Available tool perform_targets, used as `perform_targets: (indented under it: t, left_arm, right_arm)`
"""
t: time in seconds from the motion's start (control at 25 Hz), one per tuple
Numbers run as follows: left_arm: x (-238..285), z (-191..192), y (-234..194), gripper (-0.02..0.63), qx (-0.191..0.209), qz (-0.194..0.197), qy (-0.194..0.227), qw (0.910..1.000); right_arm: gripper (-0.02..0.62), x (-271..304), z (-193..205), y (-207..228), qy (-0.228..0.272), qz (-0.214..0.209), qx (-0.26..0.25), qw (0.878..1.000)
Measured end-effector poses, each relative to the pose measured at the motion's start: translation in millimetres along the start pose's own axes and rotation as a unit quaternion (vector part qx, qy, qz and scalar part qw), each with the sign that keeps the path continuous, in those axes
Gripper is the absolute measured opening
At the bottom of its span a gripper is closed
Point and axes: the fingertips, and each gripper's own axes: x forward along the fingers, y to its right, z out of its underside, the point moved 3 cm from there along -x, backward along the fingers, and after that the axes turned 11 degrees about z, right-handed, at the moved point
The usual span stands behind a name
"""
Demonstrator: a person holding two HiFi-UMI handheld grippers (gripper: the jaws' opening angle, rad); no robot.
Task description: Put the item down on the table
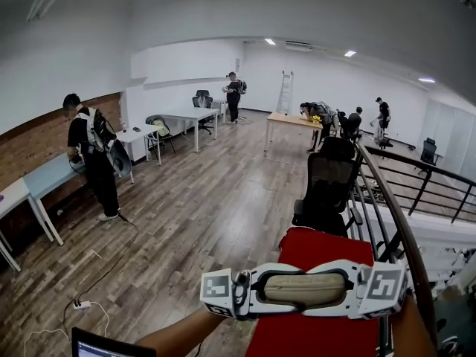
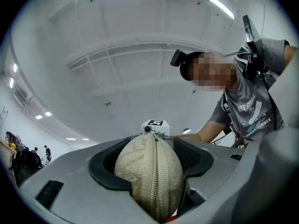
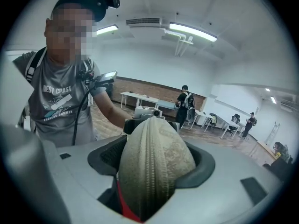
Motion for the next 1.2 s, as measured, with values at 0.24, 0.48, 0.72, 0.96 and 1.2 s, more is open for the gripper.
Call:
perform_targets:
  t: [0.24,0.48,0.72,0.96,1.2]
  left_arm:
    - [-2.9,39.6,-47.5,0.291,-0.025,0.026,0.011,0.9993]
    - [-3.5,89.3,-97.4,0.291,-0.06,0.053,0.026,0.9964]
    - [-10.1,133.5,-136.6,0.291,-0.091,0.068,0.029,0.9931]
    - [-11.8,179.0,-175.1,0.291,-0.108,0.077,0.024,0.9909]
    - [-19.9,219.9,-209.1,0.291,-0.127,0.08,0.023,0.9885]
  right_arm:
    - [0.285,-2.9,43.7,39.1,-0.012,0.025,0.034,0.999]
    - [0.285,-8.7,96.8,79.0,-0.023,0.051,0.074,0.996]
    - [0.285,-7.2,144.9,111.6,-0.026,0.066,0.103,0.992]
    - [0.285,-12.1,196.6,144.0,-0.032,0.085,0.127,0.988]
    - [0.285,-7.5,238.0,176.4,-0.036,0.094,0.146,0.984]
